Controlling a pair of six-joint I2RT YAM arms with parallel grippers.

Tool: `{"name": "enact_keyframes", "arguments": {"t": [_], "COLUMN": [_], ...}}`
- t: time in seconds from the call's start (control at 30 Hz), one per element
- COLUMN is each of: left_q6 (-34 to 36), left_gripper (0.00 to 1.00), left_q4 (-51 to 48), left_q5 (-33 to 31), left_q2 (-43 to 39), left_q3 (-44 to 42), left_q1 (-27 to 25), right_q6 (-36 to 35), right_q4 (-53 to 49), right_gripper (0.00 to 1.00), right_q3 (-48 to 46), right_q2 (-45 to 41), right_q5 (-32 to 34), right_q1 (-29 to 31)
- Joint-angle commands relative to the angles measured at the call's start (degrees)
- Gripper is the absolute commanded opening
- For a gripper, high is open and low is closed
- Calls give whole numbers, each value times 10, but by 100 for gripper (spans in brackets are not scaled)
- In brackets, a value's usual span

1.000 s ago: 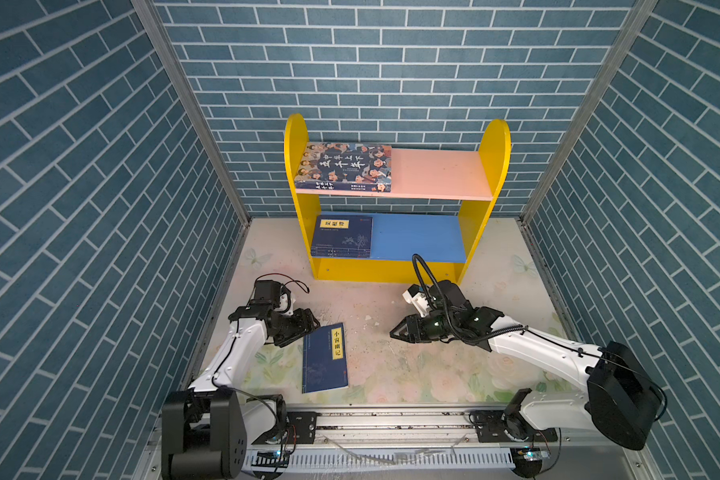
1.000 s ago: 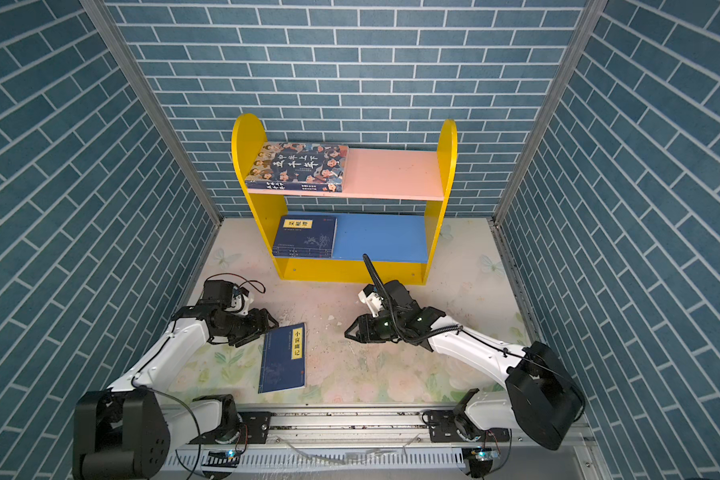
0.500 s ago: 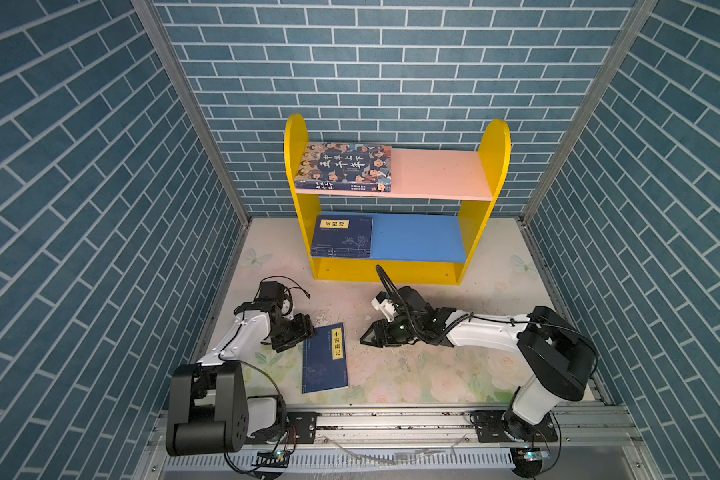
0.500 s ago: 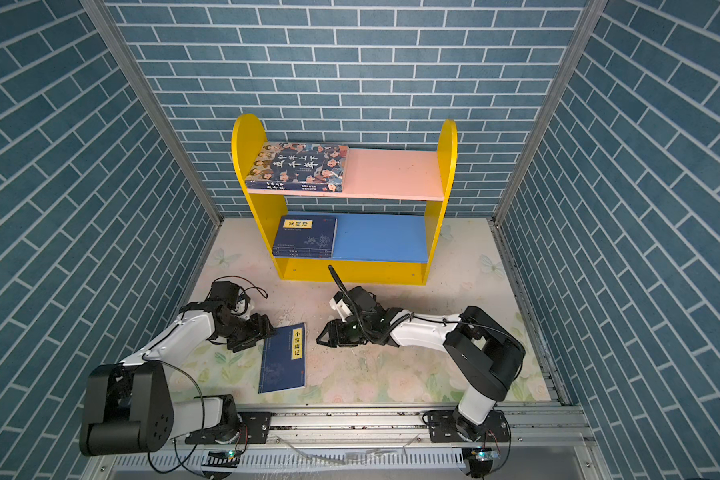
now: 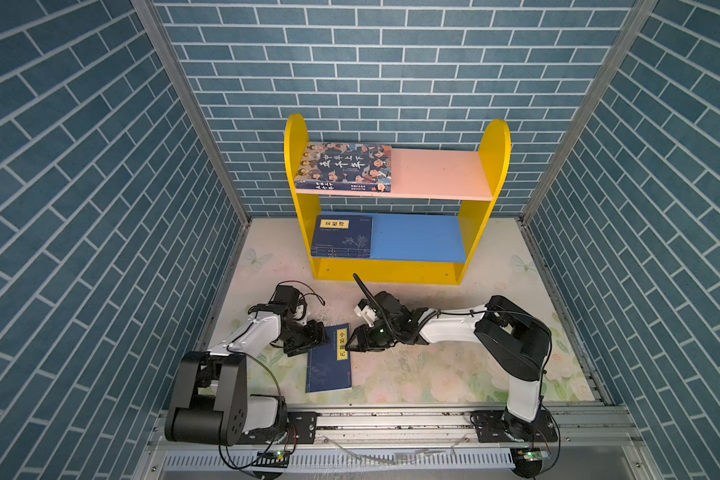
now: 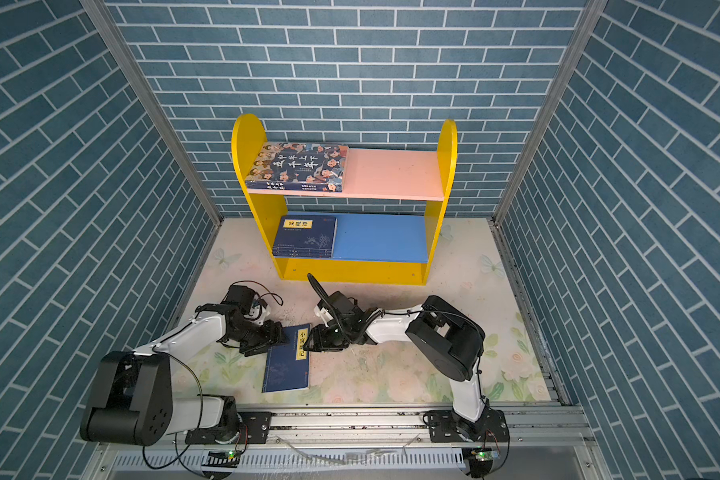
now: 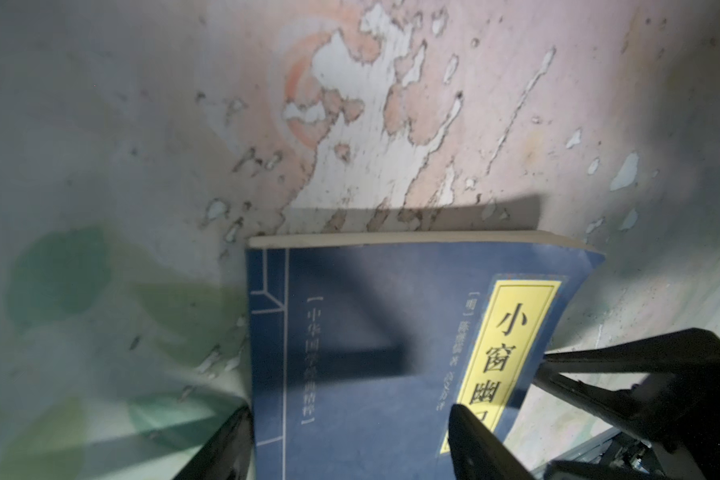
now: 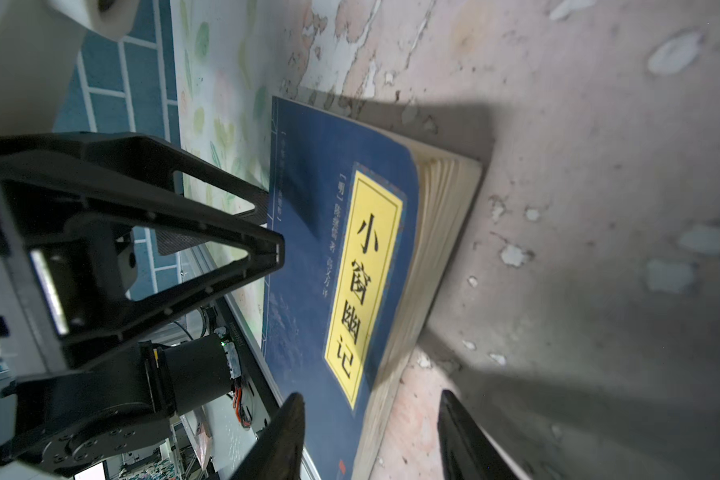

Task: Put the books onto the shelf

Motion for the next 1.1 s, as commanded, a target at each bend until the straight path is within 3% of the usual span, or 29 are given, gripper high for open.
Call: {"name": "enact_keyframes", "arguments": {"t": [0.0,0.2,0.3,0.5,0.63,0.8,0.93,1.07], "left_q6": [4,-3,-7,-19,-19,-20,-17,-12], "left_gripper": [76,76,76,76,76,76,76,76], "left_q4": [11,34,41,67,77,86,90,92], "left_q5": [25,60,70,108,118,118,125,121], "left_q2": [4,2,-5,-15,-32,-41,-41,-31], "left_q3": [-8,-17,-20,-29,-34,-38,-39,-39], "left_q1": [-6,-12,-17,-31,-42,-43,-46,-49], "right_q6": [14,1,-2,-11,-23,-73,-125,-144], "right_q4": [-19,-54,-71,-96,-103,-122,-156,-187], "right_gripper": [52,44,36,10,3,5,22,33], "right_q3": [21,35,39,45,33,21,37,36], "right_q2": [16,24,23,22,12,-14,-27,-44], "right_q5": [11,36,53,88,96,81,40,46], "right_q1": [5,7,7,3,-16,-57,-80,-94]}}
